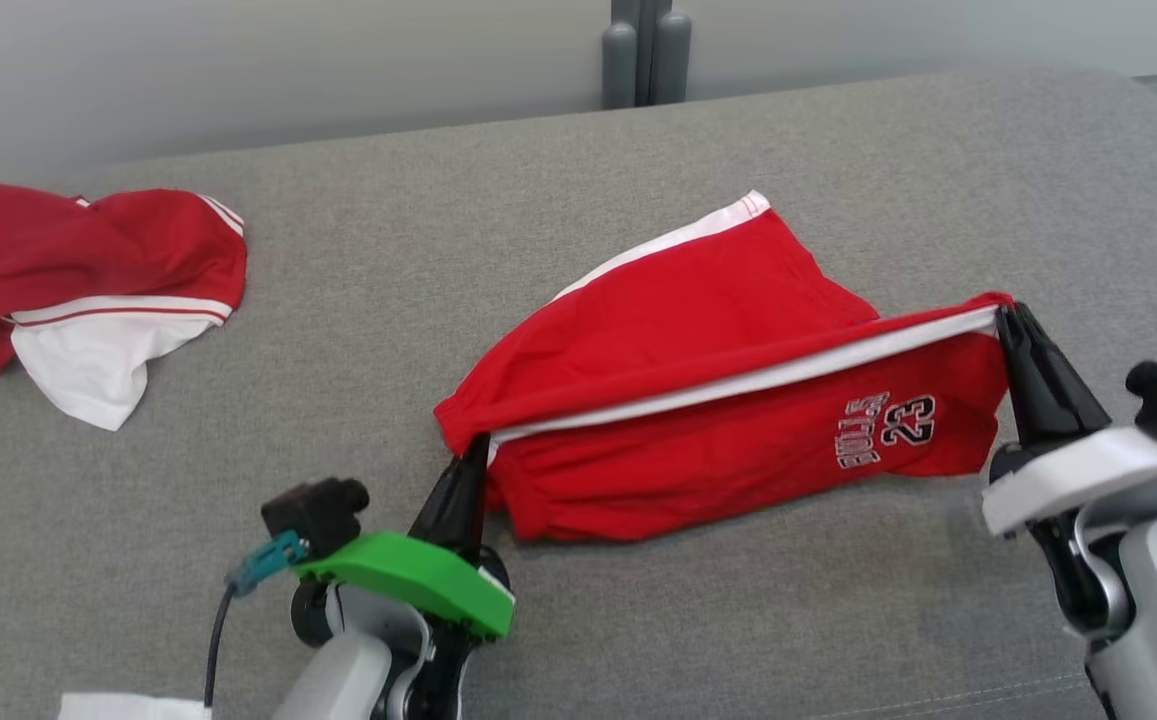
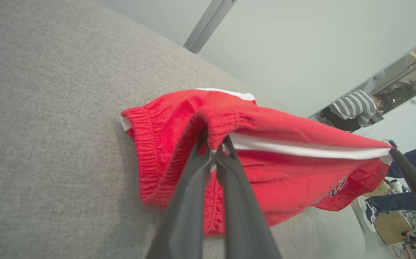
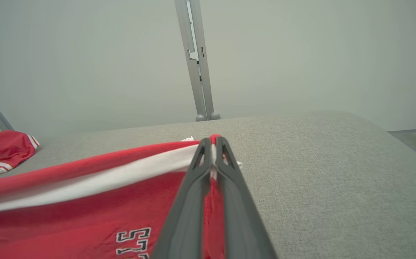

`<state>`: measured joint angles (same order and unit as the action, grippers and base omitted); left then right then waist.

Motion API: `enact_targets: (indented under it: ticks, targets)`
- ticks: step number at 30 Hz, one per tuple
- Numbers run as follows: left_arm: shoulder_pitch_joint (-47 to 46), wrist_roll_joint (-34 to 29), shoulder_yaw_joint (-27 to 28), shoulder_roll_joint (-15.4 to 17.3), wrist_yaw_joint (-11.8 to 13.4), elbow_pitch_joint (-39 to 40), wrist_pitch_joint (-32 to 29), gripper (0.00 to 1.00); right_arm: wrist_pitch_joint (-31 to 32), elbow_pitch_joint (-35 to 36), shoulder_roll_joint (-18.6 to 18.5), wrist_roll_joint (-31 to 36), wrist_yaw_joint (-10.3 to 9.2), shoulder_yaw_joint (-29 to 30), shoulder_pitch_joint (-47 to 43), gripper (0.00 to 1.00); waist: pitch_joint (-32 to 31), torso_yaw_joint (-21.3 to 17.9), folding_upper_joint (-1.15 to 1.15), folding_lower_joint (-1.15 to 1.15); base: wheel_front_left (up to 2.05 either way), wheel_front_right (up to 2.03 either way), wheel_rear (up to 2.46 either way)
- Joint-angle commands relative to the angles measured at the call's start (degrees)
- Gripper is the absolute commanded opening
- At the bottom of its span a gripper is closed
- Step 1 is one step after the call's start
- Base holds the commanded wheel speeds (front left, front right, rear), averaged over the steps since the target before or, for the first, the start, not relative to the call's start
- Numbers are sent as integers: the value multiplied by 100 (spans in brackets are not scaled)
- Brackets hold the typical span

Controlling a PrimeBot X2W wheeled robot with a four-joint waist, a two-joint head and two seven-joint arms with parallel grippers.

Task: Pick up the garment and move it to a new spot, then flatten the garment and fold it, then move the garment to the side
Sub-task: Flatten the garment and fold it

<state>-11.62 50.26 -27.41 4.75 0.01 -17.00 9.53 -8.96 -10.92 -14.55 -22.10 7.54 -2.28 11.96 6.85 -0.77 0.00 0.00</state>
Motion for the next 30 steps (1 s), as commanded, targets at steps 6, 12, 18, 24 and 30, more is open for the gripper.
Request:
enact_targets:
  ticks: [6, 12, 18, 24, 30]
  targets:
    - [-1018, 229, 60, -126, 156, -731, 24, 0, -89, -1029, -230, -116, -9, -411, 1275, 0, 583, 405, 0, 0, 0, 0, 0]
    - [-1734, 513, -141, -169, 254, -1303, 137, 0, -178, -2181, -326, -282, -9, -860, 2433, 0, 963, 617, 0, 0, 0, 0, 0]
    - [-2188, 1013, -575, -173, 380, -1524, 334, 0, -309, -3237, -358, -430, -9, -1350, 3305, 0, 1213, 799, 0, 0, 0, 0, 0]
    - [-2467, 1381, -1004, -175, 512, -1657, 469, 0, -434, -4060, -371, -564, -9, -1803, 3896, 0, 1299, 898, 0, 0, 0, 0, 0]
    - [-2607, 1695, -1408, -174, 600, -1602, 524, 0, -531, -4741, -351, -664, -9, -2097, 4317, 0, 1312, 983, 0, 0, 0, 0, 0]
